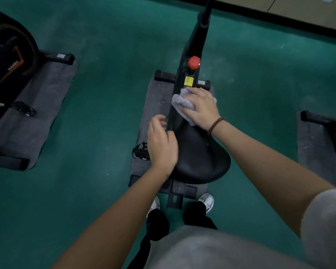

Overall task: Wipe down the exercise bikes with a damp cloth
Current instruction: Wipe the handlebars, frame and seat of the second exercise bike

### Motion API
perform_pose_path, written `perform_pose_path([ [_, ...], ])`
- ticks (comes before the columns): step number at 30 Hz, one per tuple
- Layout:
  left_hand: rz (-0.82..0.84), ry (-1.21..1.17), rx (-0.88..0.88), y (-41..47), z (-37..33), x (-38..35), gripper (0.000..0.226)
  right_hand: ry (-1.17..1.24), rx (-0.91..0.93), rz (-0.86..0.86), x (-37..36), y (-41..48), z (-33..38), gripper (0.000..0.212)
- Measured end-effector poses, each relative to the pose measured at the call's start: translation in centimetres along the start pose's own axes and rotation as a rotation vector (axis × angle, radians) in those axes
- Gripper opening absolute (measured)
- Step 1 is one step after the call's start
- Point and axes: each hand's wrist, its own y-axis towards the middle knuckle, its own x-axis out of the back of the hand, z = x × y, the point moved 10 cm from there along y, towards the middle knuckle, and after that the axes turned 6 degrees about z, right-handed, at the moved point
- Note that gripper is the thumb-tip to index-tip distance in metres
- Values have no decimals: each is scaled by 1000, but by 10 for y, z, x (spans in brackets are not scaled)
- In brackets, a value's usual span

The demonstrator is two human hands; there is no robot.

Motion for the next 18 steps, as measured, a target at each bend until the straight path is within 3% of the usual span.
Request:
perform_pose_path([
  [3, -48, -107, 64, -5, 18, 14, 31, 234, -57, -9, -12, -39, -7, 31],
  [9, -31, -118, 98, -15, 39, 25, 28, 183, -152, 168, -34, -100, -14, 49],
  [11, 5, -118, 132, -15, 44, 22, 25, 150, -209, 109, -33, -116, -21, 49],
  [15, 65, -116, 147, -19, 50, 17, 21, 209, -352, -187, -28, -163, -40, 55],
  [18, 39, -111, 170, -21, 55, 19, 24, 206, -332, -305, -36, -205, -43, 49],
])
